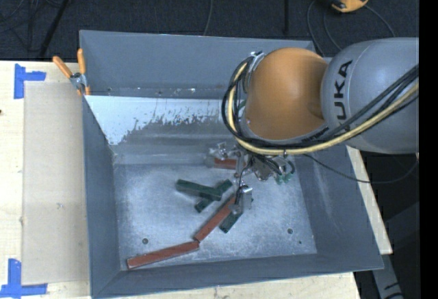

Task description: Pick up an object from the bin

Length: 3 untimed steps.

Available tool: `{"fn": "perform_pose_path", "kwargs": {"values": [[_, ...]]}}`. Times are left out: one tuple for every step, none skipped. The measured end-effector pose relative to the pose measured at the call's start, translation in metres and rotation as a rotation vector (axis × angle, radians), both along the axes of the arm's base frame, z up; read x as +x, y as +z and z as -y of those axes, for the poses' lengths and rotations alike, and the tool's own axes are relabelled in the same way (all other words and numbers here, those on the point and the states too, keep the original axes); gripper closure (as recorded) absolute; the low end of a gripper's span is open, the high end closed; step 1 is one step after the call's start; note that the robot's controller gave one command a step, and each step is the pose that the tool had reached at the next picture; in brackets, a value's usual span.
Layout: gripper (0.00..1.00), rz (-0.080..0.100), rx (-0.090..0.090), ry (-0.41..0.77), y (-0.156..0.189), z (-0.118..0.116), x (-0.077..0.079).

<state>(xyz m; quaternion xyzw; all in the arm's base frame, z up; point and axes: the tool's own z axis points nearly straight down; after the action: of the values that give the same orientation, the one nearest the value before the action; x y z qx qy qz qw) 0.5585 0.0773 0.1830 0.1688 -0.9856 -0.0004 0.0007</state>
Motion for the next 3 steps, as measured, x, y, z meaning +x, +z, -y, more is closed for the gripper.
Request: {"fn": "perform_pose_path", "kwargs": {"values": [[0.0,0.0,0.0,-0.001,0.0,0.0,0.0],[0.0,0.009,0.0,0.046,-0.042,-0.011,-0.006],[0.0,0.006,0.004,0.179,-0.099,0.023,-0.017]]}}
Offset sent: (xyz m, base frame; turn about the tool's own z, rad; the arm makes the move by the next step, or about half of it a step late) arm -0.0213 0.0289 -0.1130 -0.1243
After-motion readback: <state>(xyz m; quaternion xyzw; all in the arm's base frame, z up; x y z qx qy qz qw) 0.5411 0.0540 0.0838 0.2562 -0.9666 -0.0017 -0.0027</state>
